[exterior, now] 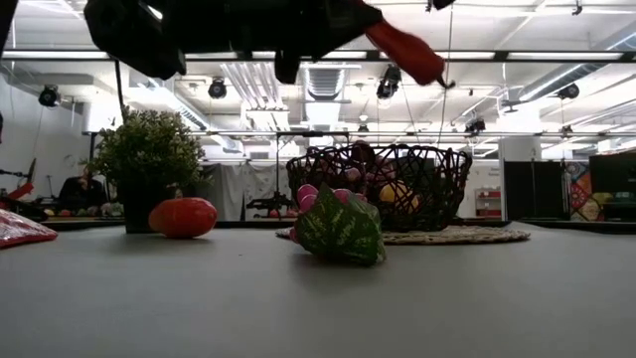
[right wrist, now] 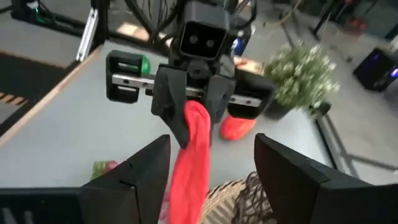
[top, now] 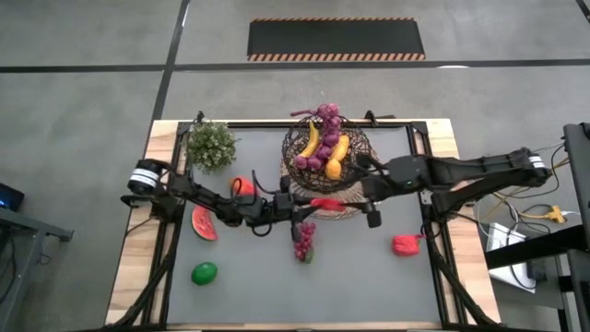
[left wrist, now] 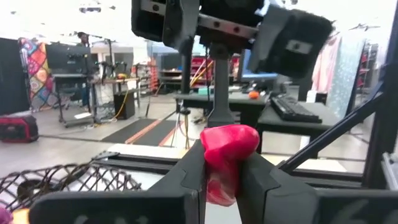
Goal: Build produce basket
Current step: Put the chili pepper into the black wire basket
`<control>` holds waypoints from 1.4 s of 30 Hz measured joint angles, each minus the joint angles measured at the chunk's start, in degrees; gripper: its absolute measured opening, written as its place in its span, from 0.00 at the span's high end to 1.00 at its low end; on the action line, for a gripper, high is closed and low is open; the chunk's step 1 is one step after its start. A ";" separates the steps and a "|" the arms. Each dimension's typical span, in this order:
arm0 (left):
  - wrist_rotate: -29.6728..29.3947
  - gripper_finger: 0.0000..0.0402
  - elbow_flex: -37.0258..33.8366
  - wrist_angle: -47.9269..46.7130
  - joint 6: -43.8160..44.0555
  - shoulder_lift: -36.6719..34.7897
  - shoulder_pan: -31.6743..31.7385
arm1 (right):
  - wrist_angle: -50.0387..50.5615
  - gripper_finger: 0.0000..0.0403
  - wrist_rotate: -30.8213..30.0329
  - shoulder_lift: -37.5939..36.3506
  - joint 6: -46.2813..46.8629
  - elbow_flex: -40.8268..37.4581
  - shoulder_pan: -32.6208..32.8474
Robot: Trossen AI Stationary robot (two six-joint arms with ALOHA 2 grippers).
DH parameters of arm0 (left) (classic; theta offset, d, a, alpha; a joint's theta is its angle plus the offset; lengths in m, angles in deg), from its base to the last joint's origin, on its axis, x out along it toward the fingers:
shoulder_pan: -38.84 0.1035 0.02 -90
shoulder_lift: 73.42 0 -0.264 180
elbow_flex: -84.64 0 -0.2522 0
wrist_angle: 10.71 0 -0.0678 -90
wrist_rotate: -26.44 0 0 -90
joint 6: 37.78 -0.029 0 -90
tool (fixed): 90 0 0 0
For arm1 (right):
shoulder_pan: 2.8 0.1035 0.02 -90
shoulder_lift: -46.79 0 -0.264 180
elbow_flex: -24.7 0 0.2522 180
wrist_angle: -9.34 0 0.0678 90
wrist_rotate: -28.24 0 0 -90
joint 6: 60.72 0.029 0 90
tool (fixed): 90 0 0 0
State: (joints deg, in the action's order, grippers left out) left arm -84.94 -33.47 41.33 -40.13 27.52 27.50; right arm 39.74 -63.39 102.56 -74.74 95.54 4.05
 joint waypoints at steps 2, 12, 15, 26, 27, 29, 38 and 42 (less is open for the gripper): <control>0.54 0.91 -0.30 1.04 -0.38 -0.50 -0.19 | 0.14 0.47 0.01 -1.86 -0.27 -0.72 0.00; 11.94 0.91 -4.60 10.40 -2.05 -7.46 -1.07 | -11.06 0.54 0.17 -10.89 -6.71 -9.18 0.02; 15.03 0.91 -4.75 10.27 -2.52 -9.28 -1.16 | -21.06 0.56 0.44 -12.72 -8.69 -15.27 0.02; 25.46 0.91 -6.45 20.08 -3.02 -11.42 -1.06 | -76.33 0.52 10.26 -1.18 -0.11 -37.06 0.02; 25.44 0.91 -6.48 20.32 -3.06 -11.41 -0.89 | -82.45 0.50 10.81 1.26 0.37 -37.60 0.02; 25.39 0.91 -6.48 20.98 -3.86 -11.27 -0.60 | -92.17 0.47 10.80 6.37 0.48 -38.09 0.02; 22.77 0.91 -5.91 23.65 -8.40 -11.19 -0.47 | -106.49 0.41 10.50 28.59 -4.49 -26.22 0.02; 21.65 0.91 -6.23 23.59 -8.61 -11.16 -0.23 | -106.79 0.44 11.11 33.31 -6.57 -19.18 0.02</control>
State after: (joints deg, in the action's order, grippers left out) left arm -63.30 -39.70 64.93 -48.74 16.36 27.27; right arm -67.05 -52.28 135.87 -81.31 76.37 4.07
